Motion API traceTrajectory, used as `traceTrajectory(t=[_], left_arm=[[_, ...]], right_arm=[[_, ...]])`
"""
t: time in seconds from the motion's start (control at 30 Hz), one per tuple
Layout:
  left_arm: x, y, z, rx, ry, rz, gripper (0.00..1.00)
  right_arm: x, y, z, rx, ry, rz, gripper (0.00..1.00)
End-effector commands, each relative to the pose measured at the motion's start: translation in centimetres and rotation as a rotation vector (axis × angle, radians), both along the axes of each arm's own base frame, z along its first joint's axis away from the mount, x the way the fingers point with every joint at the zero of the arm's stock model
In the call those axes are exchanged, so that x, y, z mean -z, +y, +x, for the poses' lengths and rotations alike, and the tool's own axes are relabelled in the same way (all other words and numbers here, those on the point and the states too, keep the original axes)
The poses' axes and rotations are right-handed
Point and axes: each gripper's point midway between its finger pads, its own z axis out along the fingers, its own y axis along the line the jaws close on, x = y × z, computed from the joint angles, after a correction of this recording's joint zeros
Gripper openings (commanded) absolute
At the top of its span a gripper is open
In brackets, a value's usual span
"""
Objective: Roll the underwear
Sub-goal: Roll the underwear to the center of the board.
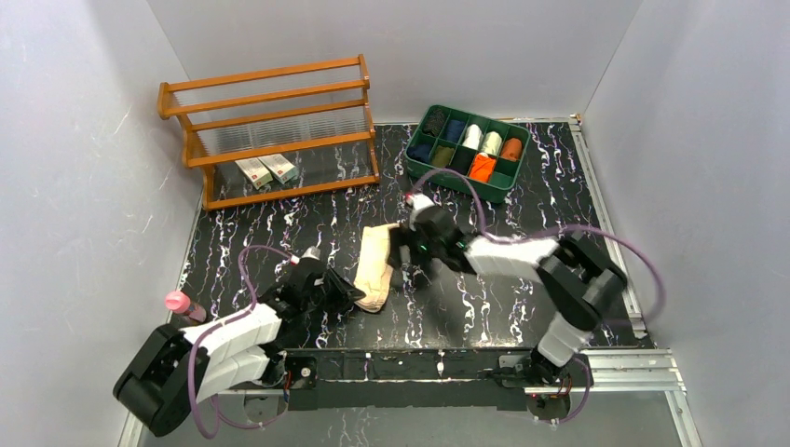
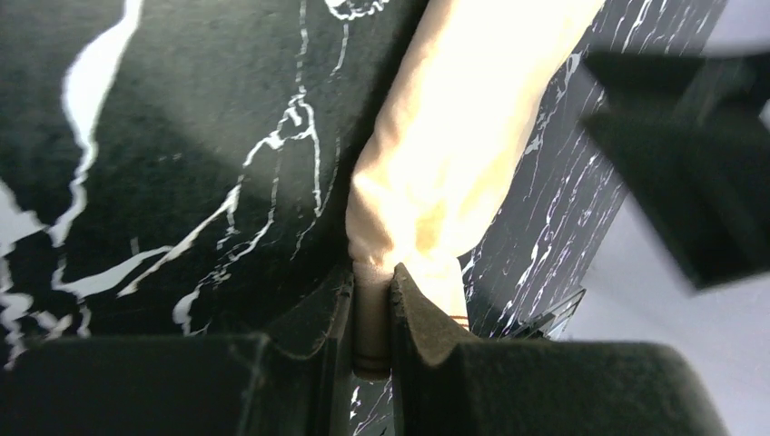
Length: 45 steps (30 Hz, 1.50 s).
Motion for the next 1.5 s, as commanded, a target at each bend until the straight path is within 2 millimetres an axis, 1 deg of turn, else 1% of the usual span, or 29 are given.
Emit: traceTrajectory(t=[0.0, 0.07, 0.1, 0.13, 0.17, 0.2, 0.23, 0.3, 0.4, 0.47, 0.53, 0.6, 0.67, 0.83, 1.03, 1.17, 1.23, 1.43, 1.47], left_arm=[[1.5, 1.9, -0.9, -0.062, 0.023, 0.04, 0.0], [1.5, 1.9, -1.0, -0.048, 0.028, 0.06, 0.0], [1.4, 1.9, -1.1, -0.035, 0.031, 0.072, 0.0], [1.5, 1.9, -1.0, -0.031, 0.034, 0.075, 0.0], [1.4, 1.8, -1.0, -0.027, 0.035, 0.076, 0.0], [1.4, 1.7, -1.0, -0.023, 0.034, 0.074, 0.0], [1.3, 1.7, -1.0, -0.021, 0.036, 0.074, 0.0], [1.2, 1.6, -0.9, -0.015, 0.032, 0.077, 0.0], [1.3, 1.6, -1.1, -0.007, 0.035, 0.079, 0.0], [1.4, 1.5, -1.2, -0.004, 0.041, 0.072, 0.0], [1.4, 1.4, -1.2, -0.005, 0.042, 0.064, 0.0], [1.3, 1.4, -1.2, -0.006, 0.038, 0.062, 0.0], [1.2, 1.5, -1.2, -0.007, 0.034, 0.064, 0.0], [1.5, 1.4, -1.5, 0.002, 0.046, 0.06, 0.0], [1.3, 1.8, -1.5, -0.001, 0.038, 0.083, 0.0], [1.3, 1.9, -1.5, 0.0, 0.037, 0.083, 0.0], [1.3, 1.9, -1.5, 0.0, 0.035, 0.089, 0.0], [1.3, 2.0, -1.4, 0.003, 0.032, 0.1, 0.0], [1.3, 2.1, -1.4, 0.003, 0.033, 0.1, 0.0]], right_arm=[[-6.2, -2.5, -2.6, -0.302, -0.506, 0.133, 0.99], [-7.4, -2.4, -5.4, -0.497, -0.694, 0.206, 0.99], [-8.4, -2.5, -7.9, -0.642, -0.854, 0.264, 0.99], [-8.8, -2.5, -9.1, -0.714, -0.938, 0.286, 0.99], [-8.9, -2.5, -9.6, -0.748, -0.974, 0.294, 0.97], [-8.6, -2.3, -10.1, -0.787, -0.981, 0.287, 0.95], [-8.1, -2.1, -10.6, -0.84, -0.996, 0.262, 0.91], [-7.2, -1.7, -11.9, -0.946, -1.046, 0.214, 0.88], [-6.8, -1.0, -12.6, -0.977, -1.116, 0.16, 0.84], [-6.4, -0.4, -13.1, -1.006, -1.167, 0.111, 0.77], [-5.6, 0.3, -13.8, -1.058, -1.184, 0.077, 0.73], [-5.3, 1.2, -14.2, -1.092, -1.192, 0.071, 0.69], [-4.8, 1.8, -14.7, -1.129, -1.206, 0.069, 0.68], [-3.5, 3.2, -14.8, -1.163, -1.243, 0.036, 0.69], [-1.4, 4.1, -15.2, -1.209, -1.278, -0.008, 0.67], [-0.5, 4.6, -15.1, -1.209, -1.334, -0.052, 0.65], [-0.3, 4.8, -15.0, -1.2, -1.372, -0.079, 0.6], [0.0, 5.1, -15.0, -1.19, -1.399, -0.106, 0.37], [0.0, 5.1, -15.0, -1.189, -1.399, -0.11, 0.35]])
